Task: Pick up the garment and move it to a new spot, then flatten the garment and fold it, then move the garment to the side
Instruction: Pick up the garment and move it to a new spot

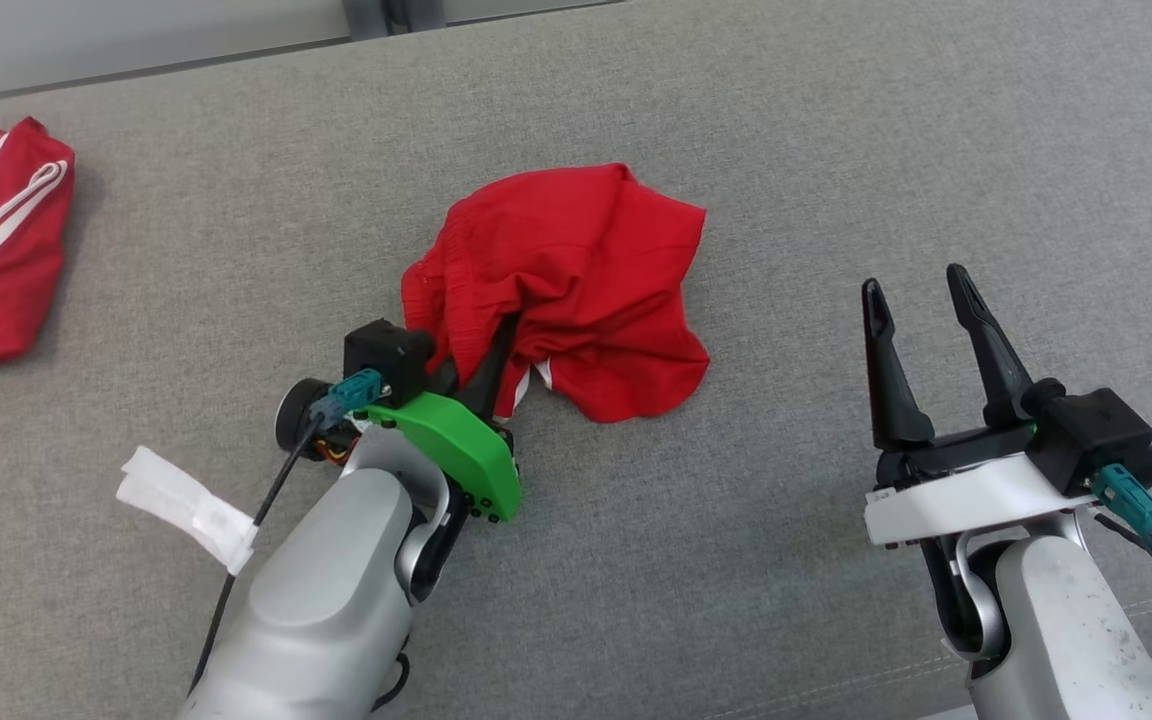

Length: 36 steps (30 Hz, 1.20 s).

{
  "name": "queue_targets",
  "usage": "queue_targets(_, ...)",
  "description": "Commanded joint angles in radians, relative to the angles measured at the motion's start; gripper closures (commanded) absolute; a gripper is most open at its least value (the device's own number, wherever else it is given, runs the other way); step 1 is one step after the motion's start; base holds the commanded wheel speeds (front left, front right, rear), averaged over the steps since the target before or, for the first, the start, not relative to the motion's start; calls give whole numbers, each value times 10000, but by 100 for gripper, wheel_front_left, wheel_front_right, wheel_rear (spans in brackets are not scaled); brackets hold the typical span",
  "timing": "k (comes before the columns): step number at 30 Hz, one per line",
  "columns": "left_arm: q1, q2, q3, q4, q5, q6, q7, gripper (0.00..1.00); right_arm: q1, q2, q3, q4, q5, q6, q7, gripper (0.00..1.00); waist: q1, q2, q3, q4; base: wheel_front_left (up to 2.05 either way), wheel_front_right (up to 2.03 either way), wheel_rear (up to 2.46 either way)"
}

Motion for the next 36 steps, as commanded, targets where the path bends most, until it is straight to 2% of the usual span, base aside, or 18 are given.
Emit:
queue_targets(1,175,0,97,95,-192,-26,-80,52,-24,-20,-21,33,48,5,-31,0,0,-1,-73,60,0,0,0)
queue_targets(2,193,2,141,157,-224,-45,-105,12,-1,-20,-26,50,38,5,-31,0,0,-1,-110,89,0,0,0)
queue_targets(3,216,6,184,217,-234,-61,-101,0,30,-20,-30,66,20,5,-31,0,0,-1,-162,127,0,0,0)
queue_targets(9,455,98,371,321,-420,-120,-178,0,230,-22,21,171,-9,5,-31,0,0,-1,-488,335,0,0,0)
queue_targets(17,1164,368,1058,-924,-46,-164,-179,0,385,-22,-61,232,-56,5,-31,0,0,-1,-973,611,0,0,0)
queue_targets(21,1857,493,1685,-1823,367,27,-180,0,525,-24,-128,240,-96,5,-31,0,0,-1,-1257,752,0,0,0)
queue_targets(24,2398,602,2255,-2537,844,372,-180,0,622,-22,-190,254,-122,5,-31,0,0,-1,-1475,871,0,0,0)
queue_targets(28,3206,563,2921,-3271,1371,730,-169,0,784,-22,-296,302,-127,5,-31,0,0,-1,-1750,1028,0,0,0)
queue_targets(36,4466,381,3964,-4246,2084,1101,-168,0,1139,-22,-404,322,-174,5,-31,0,0,-1,-2220,1243,0,0,0)
